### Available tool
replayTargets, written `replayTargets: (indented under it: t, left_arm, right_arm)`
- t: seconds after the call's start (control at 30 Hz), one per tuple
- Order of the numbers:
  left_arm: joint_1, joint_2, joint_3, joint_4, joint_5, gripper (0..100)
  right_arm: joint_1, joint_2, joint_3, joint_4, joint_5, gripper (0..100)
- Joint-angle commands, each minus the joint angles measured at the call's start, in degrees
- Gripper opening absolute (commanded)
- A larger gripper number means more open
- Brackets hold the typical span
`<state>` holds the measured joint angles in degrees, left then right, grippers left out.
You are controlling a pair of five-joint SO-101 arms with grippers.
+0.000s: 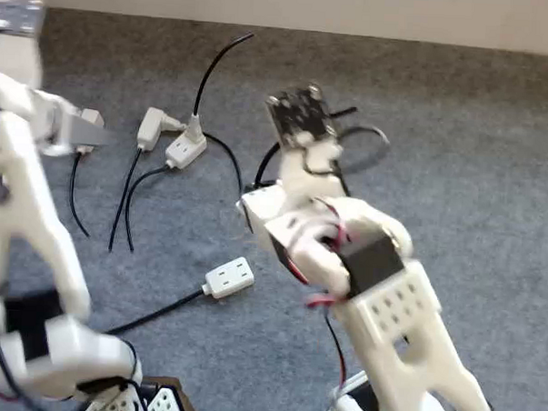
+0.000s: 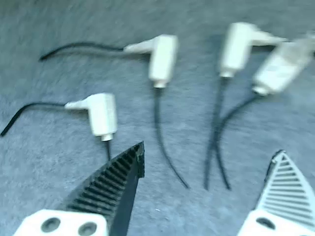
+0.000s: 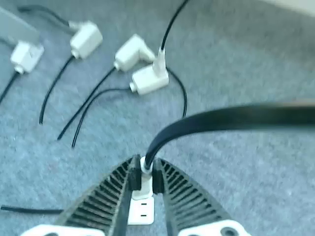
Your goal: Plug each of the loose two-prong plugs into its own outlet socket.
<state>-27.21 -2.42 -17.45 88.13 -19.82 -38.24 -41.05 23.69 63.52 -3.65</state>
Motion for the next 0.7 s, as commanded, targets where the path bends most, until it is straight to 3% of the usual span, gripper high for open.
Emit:
replayTargets:
  t: [0.0, 0.17, 0.33, 0.47, 0.67]
  left_arm:
    - [11.56, -26.15, 20.00, -0.79, 0.62, 38]
    - [16.66, -52.62, 48.66, -10.02, 0.62, 38]
    - [22.73, -78.73, 70.29, -14.77, 0.88, 38]
    - [26.15, -91.47, 78.81, -14.95, 4.48, 38]
    - [30.90, -94.64, 84.44, -15.03, 5.10, 38]
  right_arm:
    - [0.92, -7.43, 9.45, -6.37, 1.05, 0.5]
    - [0.40, -9.98, 22.02, -14.37, 0.79, 0.5]
    - [-2.42, -9.98, 19.56, -11.82, -2.46, 0.5]
    - [-5.93, -9.80, 15.96, -7.25, -3.25, 0.5]
    - [-12.53, -9.80, 15.60, -6.99, -3.43, 0.6]
